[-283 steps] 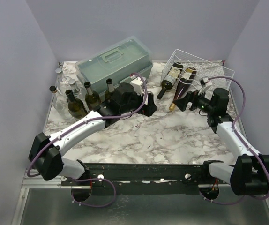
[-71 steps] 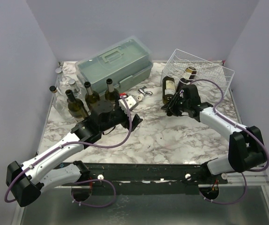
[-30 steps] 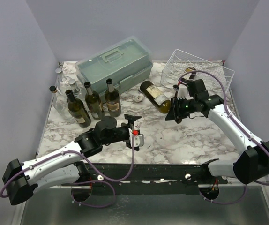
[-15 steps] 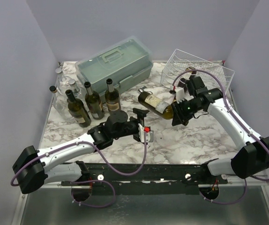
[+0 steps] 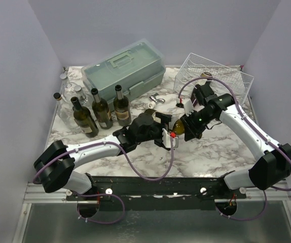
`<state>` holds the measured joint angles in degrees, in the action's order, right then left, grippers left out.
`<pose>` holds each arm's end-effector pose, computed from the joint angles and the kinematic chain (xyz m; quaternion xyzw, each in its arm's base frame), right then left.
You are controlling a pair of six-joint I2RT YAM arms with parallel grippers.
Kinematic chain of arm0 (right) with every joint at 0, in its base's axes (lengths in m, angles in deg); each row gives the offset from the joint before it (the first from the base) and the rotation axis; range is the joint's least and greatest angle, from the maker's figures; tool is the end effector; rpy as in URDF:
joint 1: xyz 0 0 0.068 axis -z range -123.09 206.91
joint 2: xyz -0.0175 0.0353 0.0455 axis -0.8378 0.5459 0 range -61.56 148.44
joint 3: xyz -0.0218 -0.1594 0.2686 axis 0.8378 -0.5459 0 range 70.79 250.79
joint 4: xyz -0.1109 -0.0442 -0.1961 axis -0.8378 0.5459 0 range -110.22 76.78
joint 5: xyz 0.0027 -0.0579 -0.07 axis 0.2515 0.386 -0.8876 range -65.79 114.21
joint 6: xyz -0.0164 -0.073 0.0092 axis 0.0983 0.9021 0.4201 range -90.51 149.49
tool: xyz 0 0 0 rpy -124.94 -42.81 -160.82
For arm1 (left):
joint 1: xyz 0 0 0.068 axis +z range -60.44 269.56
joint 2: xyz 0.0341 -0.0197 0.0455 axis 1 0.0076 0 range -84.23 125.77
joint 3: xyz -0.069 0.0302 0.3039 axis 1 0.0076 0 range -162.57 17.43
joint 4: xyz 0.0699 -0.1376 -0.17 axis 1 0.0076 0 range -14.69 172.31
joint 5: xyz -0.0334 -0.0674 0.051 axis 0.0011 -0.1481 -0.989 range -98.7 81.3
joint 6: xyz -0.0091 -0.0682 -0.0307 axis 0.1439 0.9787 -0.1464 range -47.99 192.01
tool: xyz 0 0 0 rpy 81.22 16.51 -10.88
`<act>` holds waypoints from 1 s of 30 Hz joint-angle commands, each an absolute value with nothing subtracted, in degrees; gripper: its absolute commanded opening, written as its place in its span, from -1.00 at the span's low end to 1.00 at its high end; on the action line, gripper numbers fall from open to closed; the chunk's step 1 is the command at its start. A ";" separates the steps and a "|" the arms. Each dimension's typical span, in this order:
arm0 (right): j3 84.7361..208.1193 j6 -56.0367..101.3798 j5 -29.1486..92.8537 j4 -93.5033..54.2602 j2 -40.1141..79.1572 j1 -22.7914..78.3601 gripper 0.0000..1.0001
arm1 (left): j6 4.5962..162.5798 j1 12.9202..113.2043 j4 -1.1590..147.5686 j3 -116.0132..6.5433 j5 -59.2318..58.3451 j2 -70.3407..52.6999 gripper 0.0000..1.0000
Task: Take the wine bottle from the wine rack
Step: Place the wine bottle at the center of the board.
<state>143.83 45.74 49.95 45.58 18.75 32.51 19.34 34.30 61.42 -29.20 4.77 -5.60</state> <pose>0.1920 0.1175 0.3218 -0.3657 0.8928 0.2299 0.1275 0.1584 -0.2543 0.3100 0.6907 0.4172 -0.1082 0.5807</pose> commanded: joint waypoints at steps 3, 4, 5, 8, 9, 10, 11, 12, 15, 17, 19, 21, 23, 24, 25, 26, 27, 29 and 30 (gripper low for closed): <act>147.50 47.21 52.77 44.60 18.49 29.69 -1.00 | 17.85 33.99 58.92 -32.09 5.04 -0.82 0.97; 147.69 47.15 52.96 44.72 18.50 29.43 -1.00 | 17.87 34.01 58.93 -32.05 5.22 -0.37 0.97; 147.85 47.19 53.21 44.87 18.63 29.16 -1.00 | 17.86 34.01 58.90 -31.97 5.49 -0.04 0.97; 148.33 47.30 53.64 45.42 18.99 28.47 -1.00 | 18.16 34.10 58.88 -31.79 5.96 1.01 0.96; 148.51 47.24 53.81 45.48 19.16 28.26 -1.00 | 18.27 34.10 58.88 -31.78 6.05 1.31 0.95; 148.49 47.15 53.93 45.44 19.36 28.11 -1.00 | 18.51 34.10 58.93 -31.78 6.13 1.51 0.94; 148.49 47.12 53.99 45.53 19.47 27.92 -1.00 | 18.78 34.10 58.84 -31.78 6.23 1.74 0.93; 148.48 47.01 54.01 45.50 19.64 27.71 -1.00 | 19.06 34.06 58.96 -31.86 6.41 1.84 0.90; 148.31 46.80 54.22 45.46 19.95 27.43 -1.00 | 20.18 34.05 58.96 -31.80 6.05 1.82 0.78; 148.23 46.65 54.46 45.28 20.03 27.36 -1.00 | 21.10 34.02 58.96 -31.53 5.44 1.34 0.55; 148.14 46.61 54.63 45.10 20.15 27.25 -1.00 | 22.42 34.02 58.96 -31.31 4.16 0.89 -0.27; 148.13 46.47 55.07 45.00 20.31 27.14 -1.00 | 23.50 34.01 58.92 -30.66 3.64 0.14 -0.59; 148.15 46.37 55.81 44.83 20.67 27.14 -1.00 | 24.26 33.93 58.96 -29.82 4.09 -0.79 -0.86; 148.31 46.41 56.38 44.90 21.13 27.16 -1.00 | 25.02 33.98 58.96 -29.34 4.35 -1.44 -0.97; 148.64 46.53 57.40 45.26 21.72 27.13 -1.00 | 25.61 33.93 58.96 -28.96 4.55 -1.99 -1.00; 149.06 48.12 58.91 46.41 22.51 27.16 -0.95 | 26.43 33.85 58.96 -28.51 4.65 -2.58 -1.00; 149.58 49.26 60.57 47.76 23.68 27.17 -0.84 | 27.26 33.84 58.88 -28.21 4.65 -3.19 -1.00; 150.82 52.39 63.67 50.90 26.21 27.12 -0.56 | 29.18 33.84 58.87 -27.54 4.35 -4.23 -1.00; 151.38 54.26 64.89 52.38 27.84 27.12 -0.40 | 29.95 33.84 58.79 -27.12 4.24 -4.65 -1.00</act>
